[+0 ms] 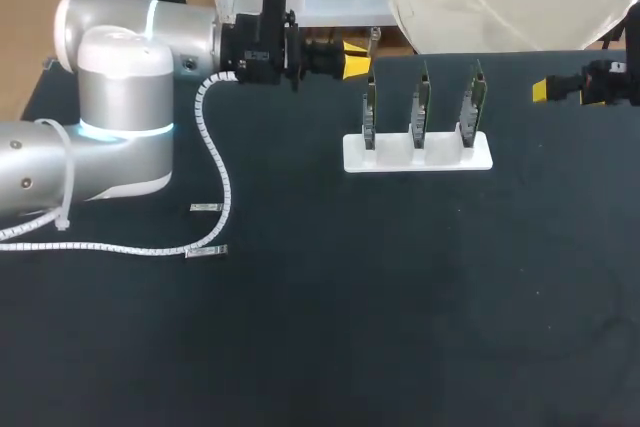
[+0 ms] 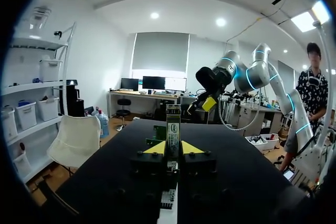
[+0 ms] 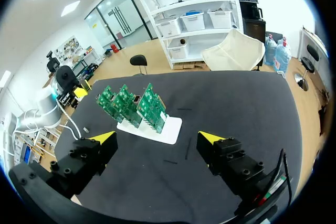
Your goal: Pick up the optical module with the left hand, and insert it into the network port with the right hand.
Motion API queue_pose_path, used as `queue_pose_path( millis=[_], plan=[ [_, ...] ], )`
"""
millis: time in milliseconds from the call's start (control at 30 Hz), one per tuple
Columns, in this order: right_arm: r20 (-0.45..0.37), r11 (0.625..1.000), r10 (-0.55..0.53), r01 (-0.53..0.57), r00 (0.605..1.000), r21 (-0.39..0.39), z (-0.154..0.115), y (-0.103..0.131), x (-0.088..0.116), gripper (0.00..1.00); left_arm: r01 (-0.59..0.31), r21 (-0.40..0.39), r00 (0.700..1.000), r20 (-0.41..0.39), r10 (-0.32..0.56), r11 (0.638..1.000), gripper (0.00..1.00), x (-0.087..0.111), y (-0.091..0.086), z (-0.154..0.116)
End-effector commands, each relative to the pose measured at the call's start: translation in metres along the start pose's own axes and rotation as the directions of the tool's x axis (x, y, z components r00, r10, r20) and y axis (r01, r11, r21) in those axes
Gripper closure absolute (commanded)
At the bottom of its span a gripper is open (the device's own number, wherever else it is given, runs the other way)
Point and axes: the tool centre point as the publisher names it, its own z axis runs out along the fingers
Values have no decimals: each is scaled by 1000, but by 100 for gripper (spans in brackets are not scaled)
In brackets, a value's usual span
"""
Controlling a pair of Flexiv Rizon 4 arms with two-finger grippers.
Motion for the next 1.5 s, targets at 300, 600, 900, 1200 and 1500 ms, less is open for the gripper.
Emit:
queue_pose_path(
  millis=[300, 600, 900, 1200, 1500],
  plan=[
    [0, 1000, 0, 0, 1000, 0, 0, 0, 0, 0, 5, 17, 1000, 0, -5, 1000, 100, 1, 3, 3],
    [0, 1000, 0, 0, 1000, 0, 0, 0, 0, 0, 4, 16, 1000, 3, -4, 1000, 100, 1, 4, 4],
    [0, 1000, 0, 0, 1000, 0, 0, 0, 0, 0, 13, 14, 1000, 0, -13, 1000, 100, 3, 5, 5],
    [0, 1000, 0, 0, 1000, 0, 0, 0, 0, 0, 15, 9, 1000, 2, -15, 1000, 100, 4, 5, 4],
    [0, 1000, 0, 0, 1000, 0, 0, 0, 0, 0, 13, 11, 1000, 1, -13, 1000, 100, 4, 6, 4]
  ],
)
